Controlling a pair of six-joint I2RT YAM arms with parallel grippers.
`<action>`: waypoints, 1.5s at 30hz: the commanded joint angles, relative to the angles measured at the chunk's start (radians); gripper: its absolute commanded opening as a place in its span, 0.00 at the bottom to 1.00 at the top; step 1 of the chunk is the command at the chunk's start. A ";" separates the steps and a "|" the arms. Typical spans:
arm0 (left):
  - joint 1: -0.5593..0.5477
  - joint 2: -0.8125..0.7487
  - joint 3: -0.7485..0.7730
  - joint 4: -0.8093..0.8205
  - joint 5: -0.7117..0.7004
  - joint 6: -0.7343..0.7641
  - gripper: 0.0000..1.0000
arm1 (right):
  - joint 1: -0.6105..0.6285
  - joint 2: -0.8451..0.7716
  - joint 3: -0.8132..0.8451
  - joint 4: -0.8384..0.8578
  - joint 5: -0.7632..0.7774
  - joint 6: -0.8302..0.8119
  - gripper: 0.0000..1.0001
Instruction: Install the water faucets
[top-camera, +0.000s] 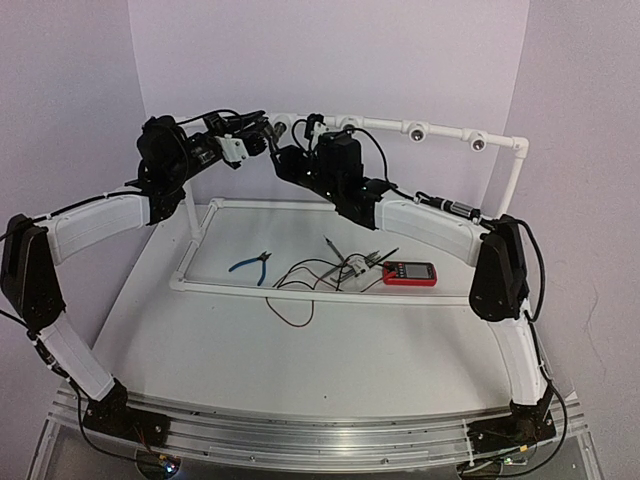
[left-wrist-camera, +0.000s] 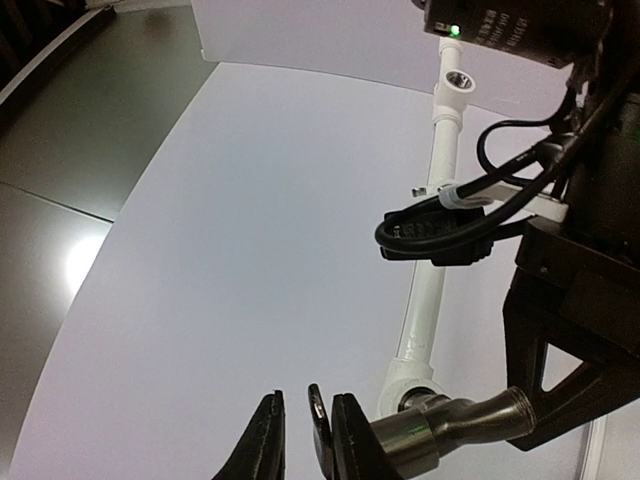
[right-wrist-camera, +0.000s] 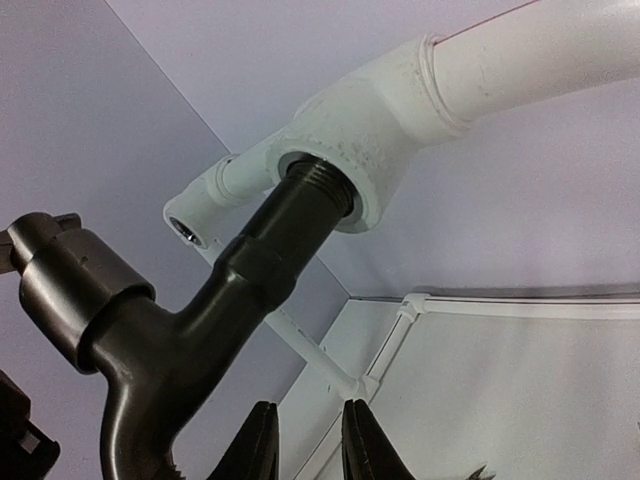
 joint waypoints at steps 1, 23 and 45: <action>-0.005 -0.027 0.109 0.038 0.069 -0.068 0.20 | 0.000 -0.003 0.025 0.035 -0.009 0.017 0.24; -0.001 -0.339 -0.134 -0.328 -0.396 -1.217 0.62 | -0.010 -0.352 -0.255 -0.076 0.085 -0.373 0.39; -0.017 -0.026 -0.013 -0.102 -0.257 -1.533 0.68 | -0.023 -0.479 -0.401 -0.078 0.137 -0.414 0.41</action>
